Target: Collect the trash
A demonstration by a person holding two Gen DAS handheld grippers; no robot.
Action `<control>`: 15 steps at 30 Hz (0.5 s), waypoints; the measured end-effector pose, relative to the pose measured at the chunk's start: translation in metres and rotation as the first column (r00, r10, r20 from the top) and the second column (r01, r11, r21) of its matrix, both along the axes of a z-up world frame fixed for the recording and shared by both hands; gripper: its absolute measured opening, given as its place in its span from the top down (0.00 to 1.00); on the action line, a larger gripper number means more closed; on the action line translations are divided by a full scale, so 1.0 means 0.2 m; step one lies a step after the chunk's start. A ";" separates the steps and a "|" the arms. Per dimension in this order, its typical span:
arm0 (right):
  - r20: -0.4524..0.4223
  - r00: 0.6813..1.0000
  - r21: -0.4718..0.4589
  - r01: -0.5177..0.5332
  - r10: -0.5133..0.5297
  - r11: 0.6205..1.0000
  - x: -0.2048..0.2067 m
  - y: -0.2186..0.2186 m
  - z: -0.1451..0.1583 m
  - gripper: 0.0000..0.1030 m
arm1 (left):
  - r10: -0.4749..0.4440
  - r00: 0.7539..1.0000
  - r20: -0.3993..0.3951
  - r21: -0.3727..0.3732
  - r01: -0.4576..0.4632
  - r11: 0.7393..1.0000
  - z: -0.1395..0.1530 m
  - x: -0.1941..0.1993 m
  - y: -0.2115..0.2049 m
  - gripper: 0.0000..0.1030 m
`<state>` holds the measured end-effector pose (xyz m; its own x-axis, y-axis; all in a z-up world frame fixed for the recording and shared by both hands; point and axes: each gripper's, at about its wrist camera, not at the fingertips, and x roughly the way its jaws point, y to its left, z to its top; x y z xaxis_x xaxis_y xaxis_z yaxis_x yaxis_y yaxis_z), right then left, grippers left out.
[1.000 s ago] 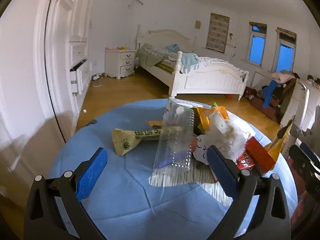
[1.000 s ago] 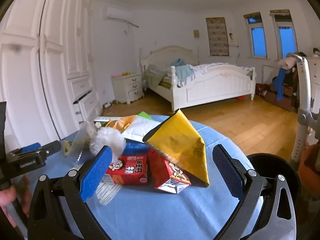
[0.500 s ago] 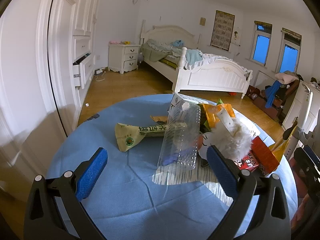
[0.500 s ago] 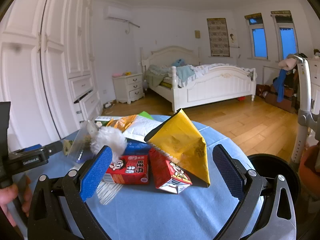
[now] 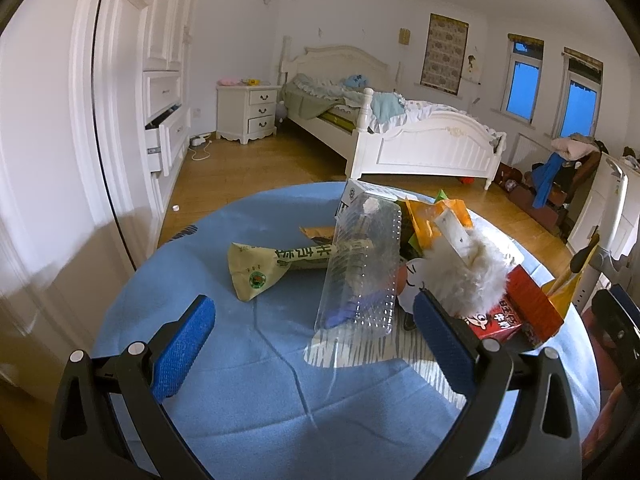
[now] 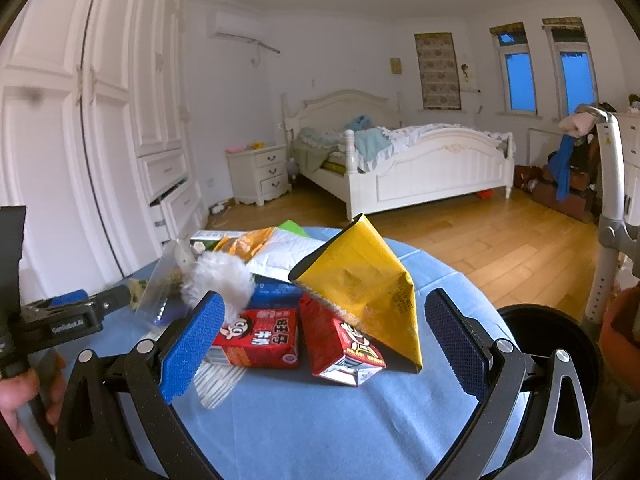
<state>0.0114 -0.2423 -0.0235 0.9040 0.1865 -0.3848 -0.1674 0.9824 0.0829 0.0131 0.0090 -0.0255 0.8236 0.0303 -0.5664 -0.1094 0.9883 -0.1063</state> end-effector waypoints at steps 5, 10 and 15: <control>0.000 1.000 0.000 0.000 0.000 1.000 0.00 0.00 0.00 0.04 | 0.001 1.000 -0.001 -0.001 -0.001 1.000 0.00 0.00 0.00 0.05; -0.001 1.000 0.001 0.001 -0.001 1.000 0.00 0.00 0.00 0.04 | 0.001 1.000 -0.003 -0.002 -0.001 1.000 -0.01 0.00 0.00 0.05; -0.002 1.000 0.000 0.000 0.000 1.000 0.00 0.00 0.00 0.04 | 0.002 1.000 -0.011 -0.007 -0.002 1.000 -0.02 0.01 0.00 0.05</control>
